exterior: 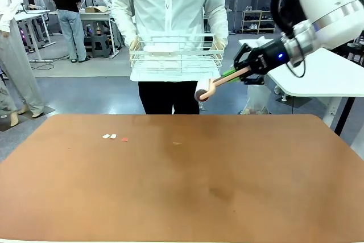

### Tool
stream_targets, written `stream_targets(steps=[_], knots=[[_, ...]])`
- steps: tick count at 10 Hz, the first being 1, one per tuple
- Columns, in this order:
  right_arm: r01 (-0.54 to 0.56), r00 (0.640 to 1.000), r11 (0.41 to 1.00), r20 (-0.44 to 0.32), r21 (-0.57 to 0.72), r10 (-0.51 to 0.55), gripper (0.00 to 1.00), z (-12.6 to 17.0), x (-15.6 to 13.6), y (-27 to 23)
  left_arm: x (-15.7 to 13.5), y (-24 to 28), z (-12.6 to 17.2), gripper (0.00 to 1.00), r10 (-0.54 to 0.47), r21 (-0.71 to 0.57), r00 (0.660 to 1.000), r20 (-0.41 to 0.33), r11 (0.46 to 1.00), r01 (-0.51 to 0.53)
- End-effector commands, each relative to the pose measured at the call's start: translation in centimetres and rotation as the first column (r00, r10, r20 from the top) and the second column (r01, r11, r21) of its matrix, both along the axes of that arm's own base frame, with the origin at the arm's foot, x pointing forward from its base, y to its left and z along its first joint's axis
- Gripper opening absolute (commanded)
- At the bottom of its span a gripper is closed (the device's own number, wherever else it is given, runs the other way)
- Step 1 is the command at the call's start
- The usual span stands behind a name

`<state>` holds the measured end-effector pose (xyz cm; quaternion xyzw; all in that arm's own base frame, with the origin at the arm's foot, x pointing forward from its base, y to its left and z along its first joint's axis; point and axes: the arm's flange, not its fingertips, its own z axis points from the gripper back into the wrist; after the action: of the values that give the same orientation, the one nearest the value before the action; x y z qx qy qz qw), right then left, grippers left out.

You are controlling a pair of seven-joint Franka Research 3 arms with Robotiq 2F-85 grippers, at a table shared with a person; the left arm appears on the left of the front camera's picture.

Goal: Clean the table.
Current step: Clean the table with the Lint Roller when the human lifts the Dish drying rack.

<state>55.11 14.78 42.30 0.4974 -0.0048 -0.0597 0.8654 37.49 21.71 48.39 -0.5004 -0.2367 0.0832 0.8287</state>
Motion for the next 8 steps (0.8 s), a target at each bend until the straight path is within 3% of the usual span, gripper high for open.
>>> stream_targets(steps=[1,3,4,8], knots=[[0.015,1.000,1.000,0.024,-0.014,-0.015,0.21,-0.3,-0.8,0.3,-0.2,0.2,0.1,1.00,-0.005,-0.011,1.000,0.011,1.000,0.005],[0.046,0.998,0.998,0.048,-0.047,-0.044,0.21,0.9,-1.8,-0.6,-0.2,0.2,0.1,1.00,-0.005,-0.011,1.000,0.011,1.000,0.005],[-0.005,1.000,1.000,-0.008,-0.009,0.005,0.21,-0.8,-0.3,0.7,-0.2,0.2,0.1,1.00,-0.005,-0.011,1.000,0.011,1.000,0.005],[-0.005,1.000,1.000,-0.008,-0.009,0.005,0.21,-0.8,-0.3,0.7,-0.2,0.2,0.1,1.00,-0.005,-0.011,1.000,0.011,1.000,0.005]])
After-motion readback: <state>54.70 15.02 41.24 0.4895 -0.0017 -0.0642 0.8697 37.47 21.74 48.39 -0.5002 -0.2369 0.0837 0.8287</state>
